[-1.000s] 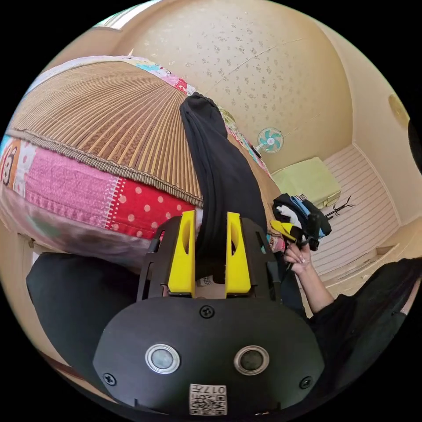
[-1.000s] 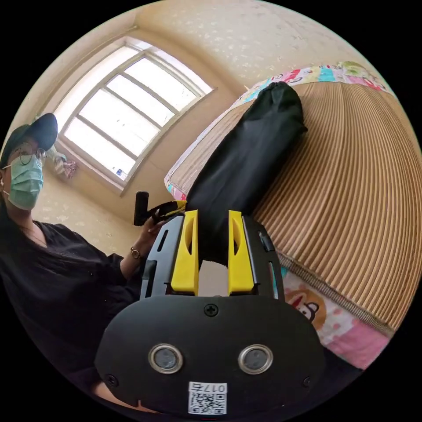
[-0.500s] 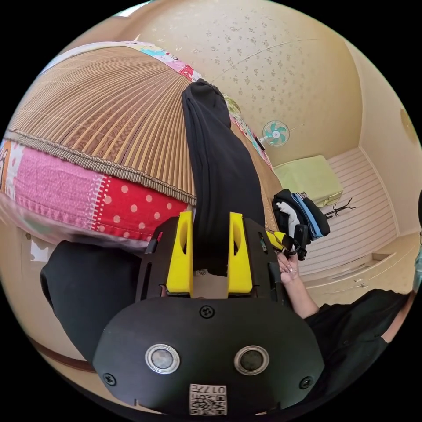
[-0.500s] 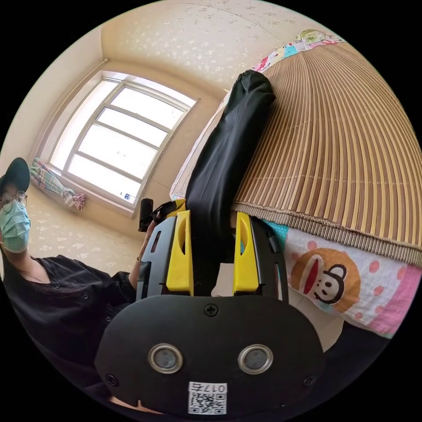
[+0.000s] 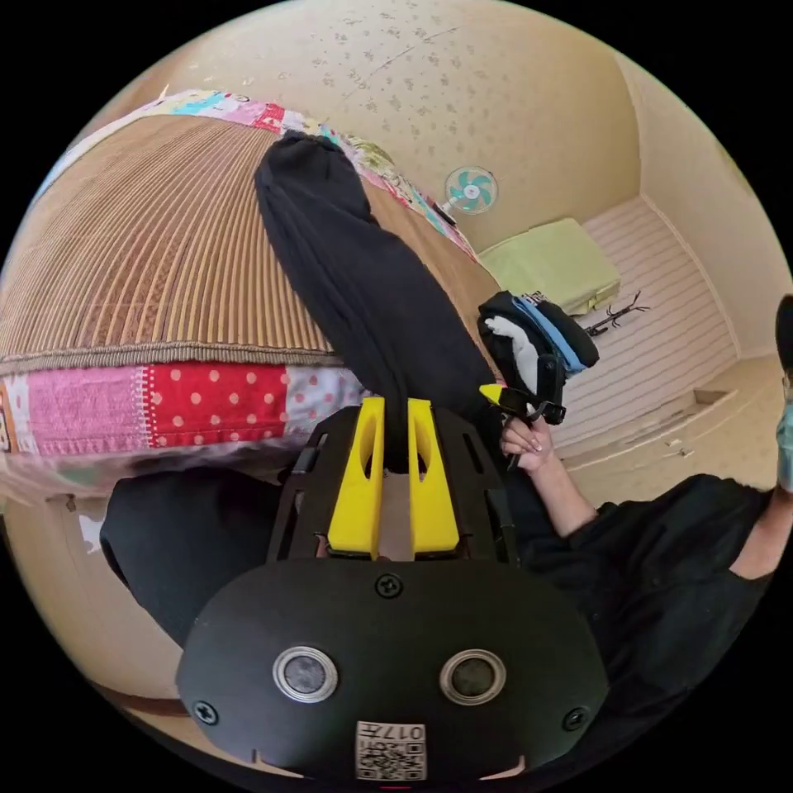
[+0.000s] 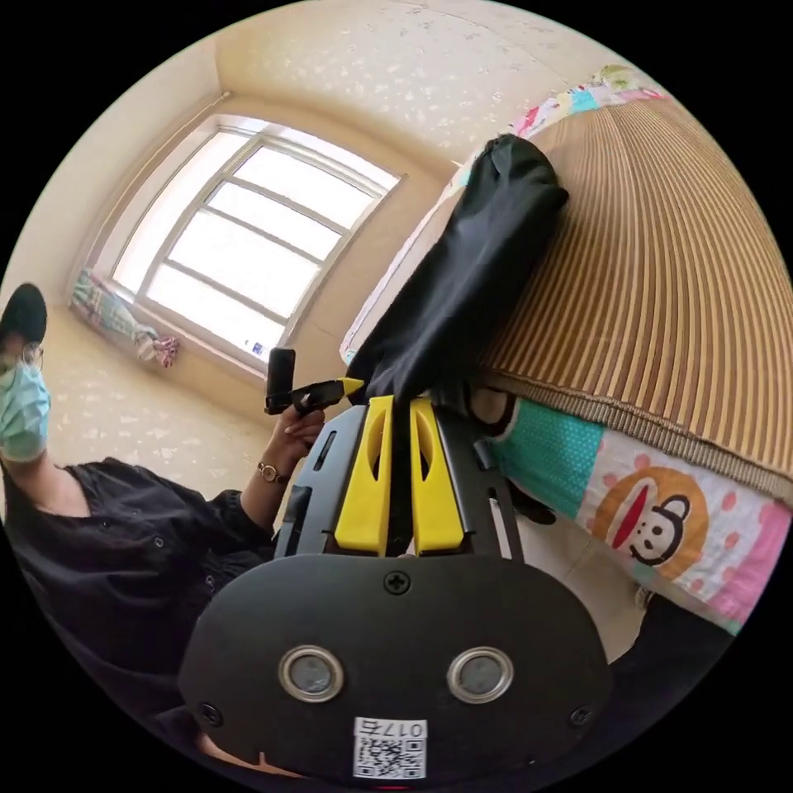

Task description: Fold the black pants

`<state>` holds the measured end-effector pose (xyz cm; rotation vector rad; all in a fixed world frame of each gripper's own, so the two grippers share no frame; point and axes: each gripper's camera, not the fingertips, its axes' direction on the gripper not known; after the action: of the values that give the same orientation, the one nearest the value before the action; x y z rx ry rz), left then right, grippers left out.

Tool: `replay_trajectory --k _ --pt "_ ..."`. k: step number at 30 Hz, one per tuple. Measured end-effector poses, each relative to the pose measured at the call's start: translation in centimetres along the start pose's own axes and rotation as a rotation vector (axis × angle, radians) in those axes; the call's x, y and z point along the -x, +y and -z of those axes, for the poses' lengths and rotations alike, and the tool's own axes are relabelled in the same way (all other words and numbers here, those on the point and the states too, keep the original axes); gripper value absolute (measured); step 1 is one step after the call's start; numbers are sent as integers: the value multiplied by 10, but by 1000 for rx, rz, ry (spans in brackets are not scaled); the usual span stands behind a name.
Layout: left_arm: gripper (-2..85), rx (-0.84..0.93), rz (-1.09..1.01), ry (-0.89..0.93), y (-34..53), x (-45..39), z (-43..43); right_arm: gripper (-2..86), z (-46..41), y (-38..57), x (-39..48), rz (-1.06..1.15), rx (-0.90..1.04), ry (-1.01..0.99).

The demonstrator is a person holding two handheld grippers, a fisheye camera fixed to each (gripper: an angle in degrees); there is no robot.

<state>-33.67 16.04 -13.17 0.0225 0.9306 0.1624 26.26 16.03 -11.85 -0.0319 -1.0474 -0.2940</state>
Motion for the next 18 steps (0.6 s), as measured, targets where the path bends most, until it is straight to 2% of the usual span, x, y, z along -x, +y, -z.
replay_trajectory --k 7,10,15,18 --pt "52 -336 -458 181 -18 -146 117 20 140 -5 173 511 -281 -45" --pt "52 -451 -573 275 -34 -190 150 20 182 -10 229 639 -398 -52" --pt "51 -564 -639 434 -77 -234 184 20 235 -28 305 809 -543 -75" --pt "51 -542 -551 378 -118 -237 182 19 249 -59 323 770 -559 26"
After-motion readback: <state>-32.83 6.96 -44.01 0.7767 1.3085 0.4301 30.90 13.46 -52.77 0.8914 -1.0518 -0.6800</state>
